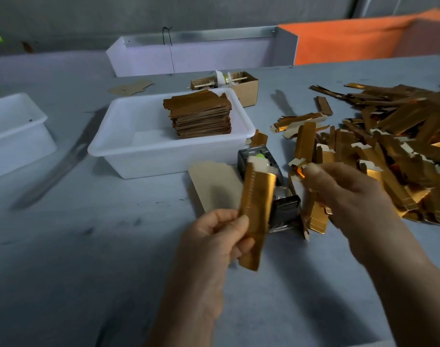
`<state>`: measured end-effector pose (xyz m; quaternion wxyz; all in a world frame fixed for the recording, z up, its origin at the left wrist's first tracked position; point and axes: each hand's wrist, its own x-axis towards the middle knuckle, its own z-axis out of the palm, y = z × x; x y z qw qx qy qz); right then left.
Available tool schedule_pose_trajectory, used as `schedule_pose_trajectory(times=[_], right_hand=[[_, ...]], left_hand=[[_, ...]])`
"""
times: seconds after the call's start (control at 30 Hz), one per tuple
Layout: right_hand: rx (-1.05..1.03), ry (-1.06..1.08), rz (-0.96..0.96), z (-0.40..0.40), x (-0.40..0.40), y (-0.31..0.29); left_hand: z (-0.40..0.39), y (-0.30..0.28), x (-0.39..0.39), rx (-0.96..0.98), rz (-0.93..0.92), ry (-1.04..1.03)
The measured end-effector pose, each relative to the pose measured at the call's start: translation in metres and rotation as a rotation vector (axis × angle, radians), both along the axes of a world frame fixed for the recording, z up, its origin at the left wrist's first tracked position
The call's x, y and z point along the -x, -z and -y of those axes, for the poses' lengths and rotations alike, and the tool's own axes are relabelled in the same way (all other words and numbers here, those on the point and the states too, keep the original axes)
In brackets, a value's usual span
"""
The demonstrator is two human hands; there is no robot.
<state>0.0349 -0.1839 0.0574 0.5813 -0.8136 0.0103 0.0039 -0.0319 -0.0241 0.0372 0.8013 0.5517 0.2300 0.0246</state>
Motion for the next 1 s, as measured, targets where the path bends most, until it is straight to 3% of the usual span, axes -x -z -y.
schedule_pose_trajectory(times=[0.27, 0.6, 0.73, 0.83, 0.87, 0.97, 1.0], right_hand=[[0.262, -0.178, -0.181, -0.011, -0.030, 0.020], [0.130, -0.125, -0.246, -0.013, -0.025, 0.017], [0.127, -0.098, -0.226, -0.017, -0.024, 0.017], [0.290, -0.054, -0.072, -0.023, -0.019, 0.019], [0.284, -0.039, -0.029, -0.025, -0.018, 0.019], [-0.094, -0.027, -0.118, -0.024, -0.013, 0.016], [-0.122, -0.021, -0.122, -0.022, -0.011, 0.015]], left_hand=[[-0.006, 0.010, -0.003, 0.053, -0.050, -0.073], [0.000, 0.008, -0.008, 0.077, -0.030, -0.079], [0.014, 0.002, -0.017, 0.053, 0.008, -0.037], [0.025, 0.000, -0.028, 0.080, -0.011, -0.004], [0.027, 0.000, -0.030, 0.087, -0.024, 0.005], [0.029, 0.002, -0.035, 0.106, -0.040, -0.013], [0.029, 0.003, -0.035, 0.110, -0.040, -0.025]])
